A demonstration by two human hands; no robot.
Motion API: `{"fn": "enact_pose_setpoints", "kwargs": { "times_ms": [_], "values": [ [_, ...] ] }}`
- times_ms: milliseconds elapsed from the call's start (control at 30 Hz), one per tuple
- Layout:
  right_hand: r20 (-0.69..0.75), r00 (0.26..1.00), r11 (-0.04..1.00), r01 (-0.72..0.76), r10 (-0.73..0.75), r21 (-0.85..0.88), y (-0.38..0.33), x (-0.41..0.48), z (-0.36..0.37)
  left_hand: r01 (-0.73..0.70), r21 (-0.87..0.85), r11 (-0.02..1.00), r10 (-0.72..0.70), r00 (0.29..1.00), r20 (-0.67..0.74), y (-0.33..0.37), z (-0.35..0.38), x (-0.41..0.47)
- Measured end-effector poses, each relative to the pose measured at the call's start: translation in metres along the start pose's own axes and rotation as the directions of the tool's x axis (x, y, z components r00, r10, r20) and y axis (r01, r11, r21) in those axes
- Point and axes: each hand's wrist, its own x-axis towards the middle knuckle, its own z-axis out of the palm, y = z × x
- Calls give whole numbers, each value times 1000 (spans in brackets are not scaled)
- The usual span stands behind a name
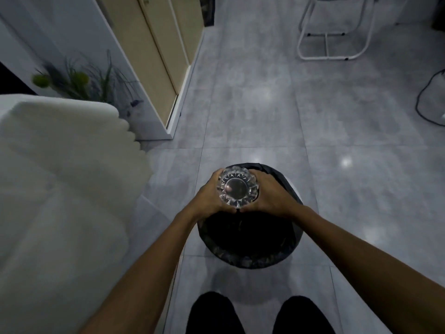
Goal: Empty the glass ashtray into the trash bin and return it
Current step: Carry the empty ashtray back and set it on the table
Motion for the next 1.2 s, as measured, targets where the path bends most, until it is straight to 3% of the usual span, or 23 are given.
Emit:
{"fn": "enact_pose_setpoints", "kwargs": {
  "times_ms": [233, 467, 867, 1033, 1200],
  "values": [
    [54, 995, 994, -82, 78, 71, -78, 11, -84, 31, -10, 999, -31, 999, 13, 82, -45, -18],
    [126, 981, 989, -149, 150, -22, -188, 14, -201, 82, -35, 996, -80, 996, 44, 226, -114, -78],
    [91, 994, 990, 68, -57, -125, -435, 44, -411, -2, -93, 996, -6, 997, -80, 477, -260, -213],
    [75, 975, 970, 215, -208, -110, -515, 52, -440, -70, -98, 993, 48, 976, -214, 528, -304, -273],
    [112, 935, 938, 344, -337, -49, -578, 52, -427, -72, -64, 995, 49, 950, -308, 532, -336, -337]
  ]
}}
